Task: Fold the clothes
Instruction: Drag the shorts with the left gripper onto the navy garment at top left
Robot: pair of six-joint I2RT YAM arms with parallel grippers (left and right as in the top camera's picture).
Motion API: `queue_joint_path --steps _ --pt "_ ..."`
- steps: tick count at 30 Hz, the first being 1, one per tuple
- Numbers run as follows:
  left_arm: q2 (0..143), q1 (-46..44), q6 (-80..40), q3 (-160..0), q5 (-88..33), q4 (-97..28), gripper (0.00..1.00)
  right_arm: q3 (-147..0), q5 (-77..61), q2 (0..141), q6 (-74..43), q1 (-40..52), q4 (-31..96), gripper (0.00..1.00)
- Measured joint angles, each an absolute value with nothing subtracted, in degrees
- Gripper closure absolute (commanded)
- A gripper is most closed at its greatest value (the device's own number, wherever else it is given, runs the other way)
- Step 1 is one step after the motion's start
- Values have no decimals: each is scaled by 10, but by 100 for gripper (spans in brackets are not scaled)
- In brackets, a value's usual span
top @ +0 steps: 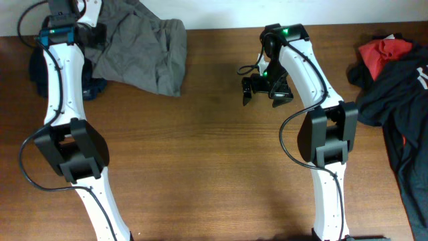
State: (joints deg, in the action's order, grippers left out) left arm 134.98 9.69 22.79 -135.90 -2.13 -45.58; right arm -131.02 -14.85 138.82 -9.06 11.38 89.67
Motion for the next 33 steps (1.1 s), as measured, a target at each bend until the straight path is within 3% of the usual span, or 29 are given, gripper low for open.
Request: queue_joint_path --steps 33 --pt "1327 78 212 -1361 -11 -475 99 -1310 -149 1388 -90 114 898 0"
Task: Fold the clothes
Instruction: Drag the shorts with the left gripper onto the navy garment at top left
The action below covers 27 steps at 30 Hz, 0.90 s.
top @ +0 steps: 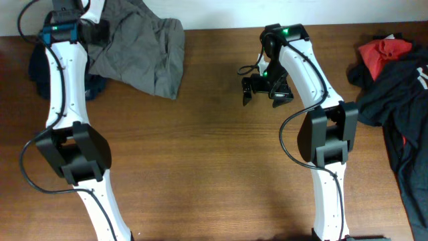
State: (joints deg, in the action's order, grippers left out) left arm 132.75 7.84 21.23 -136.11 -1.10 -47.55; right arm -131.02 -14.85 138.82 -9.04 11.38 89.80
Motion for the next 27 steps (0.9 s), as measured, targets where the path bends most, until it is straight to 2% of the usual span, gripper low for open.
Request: queue_joint_path --steps 18,27 --pt "1308 81 190 -1361 -3 -469 99 -1310 -149 1388 -88 114 900 0" --pt "1307 123 188 -1361 -2 -439 99 -1310 -149 1388 -88 114 912 0"
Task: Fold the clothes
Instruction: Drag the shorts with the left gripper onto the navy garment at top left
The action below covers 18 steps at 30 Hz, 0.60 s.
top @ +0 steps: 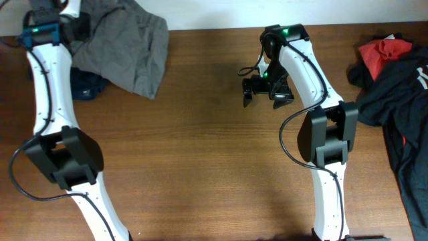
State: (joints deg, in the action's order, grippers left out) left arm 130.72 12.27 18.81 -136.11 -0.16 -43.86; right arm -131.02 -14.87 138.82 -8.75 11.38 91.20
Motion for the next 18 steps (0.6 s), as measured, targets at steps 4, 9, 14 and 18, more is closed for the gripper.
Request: queue_joint_path --steps 4,9,14,18 --pt "1307 151 187 -1361 -2 -428 99 -1310 -149 1388 -88 114 916 0" --pt "1307 177 186 -1361 -2 -415 99 -1310 -149 1388 -88 114 931 0" --pt "1307 190 186 -1361 -2 -409 99 -1310 -151 1388 -88 114 934 0" --pt "1307 194 184 -1361 -9 -409 100 -1310 -153 1388 -88 114 934 1"
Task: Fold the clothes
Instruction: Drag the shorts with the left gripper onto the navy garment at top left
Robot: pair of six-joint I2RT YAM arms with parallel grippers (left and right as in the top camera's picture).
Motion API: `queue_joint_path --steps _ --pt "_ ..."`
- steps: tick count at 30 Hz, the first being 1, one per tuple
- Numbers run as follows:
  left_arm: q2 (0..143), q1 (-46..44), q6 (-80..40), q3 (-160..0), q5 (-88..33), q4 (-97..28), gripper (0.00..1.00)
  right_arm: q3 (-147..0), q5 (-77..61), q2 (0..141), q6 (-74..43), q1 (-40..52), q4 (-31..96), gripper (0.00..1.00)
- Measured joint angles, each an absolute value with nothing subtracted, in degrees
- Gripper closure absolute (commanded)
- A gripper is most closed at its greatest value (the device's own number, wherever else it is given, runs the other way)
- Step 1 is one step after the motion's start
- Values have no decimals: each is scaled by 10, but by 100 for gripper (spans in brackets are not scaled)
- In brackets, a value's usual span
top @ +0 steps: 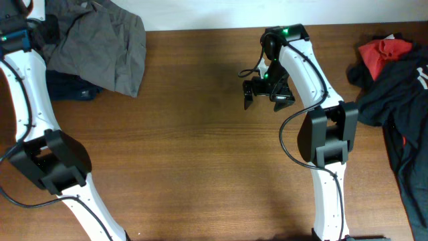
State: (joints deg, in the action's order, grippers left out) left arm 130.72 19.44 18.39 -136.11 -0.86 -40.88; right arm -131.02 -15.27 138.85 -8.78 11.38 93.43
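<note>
A grey garment (100,50) lies bunched at the table's far left corner, partly over a dark blue garment (67,86). My left arm reaches up to that corner; its gripper (50,25) sits at the grey cloth's upper left edge, fingers hidden against the fabric. My right gripper (267,95) hangs open over bare wood at the far middle, holding nothing. A heap of black clothes (398,100) with a red piece (381,52) lies at the right edge.
The brown wooden table (200,161) stretches across the view. A white wall runs along the far edge. The right arm's base link (326,137) stands right of centre, the left arm's base link (50,161) at the left.
My left arm has swung further left, and the grey garment has shifted left with it, uncovering more of the dark blue garment. The right arm has not moved.
The grey garment first lay spread near the far left, reaching to about a third of the table's width, with my left gripper at its top. At each later moment it and the left arm were further left. The right gripper stayed open in place.
</note>
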Motion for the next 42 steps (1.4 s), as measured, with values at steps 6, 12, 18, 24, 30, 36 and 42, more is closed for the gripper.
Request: queue_joint_path --steps 6,12,18,24,30,36,42 --pt "1307 194 175 -1361 -26 -409 100 -1310 -154 1388 -88 114 934 0" --pt "1306 185 169 -1361 -28 -409 100 -1310 -155 1388 -88 114 934 0" --pt "1280 171 169 -1361 -28 -409 100 -1310 -155 1388 -88 114 933 1" --pt "1256 166 169 -1361 -30 -408 100 -1310 -155 1388 -88 114 930 1" --pt "1255 166 169 -1361 -17 -408 100 -1310 -155 1388 -88 114 930 1" --pt "1255 172 169 -1361 -6 -408 99 -1310 -155 1388 -88 114 930 1" --pt "1279 194 169 -1362 -4 -386 99 -1310 -155 1388 -88 114 931 1"
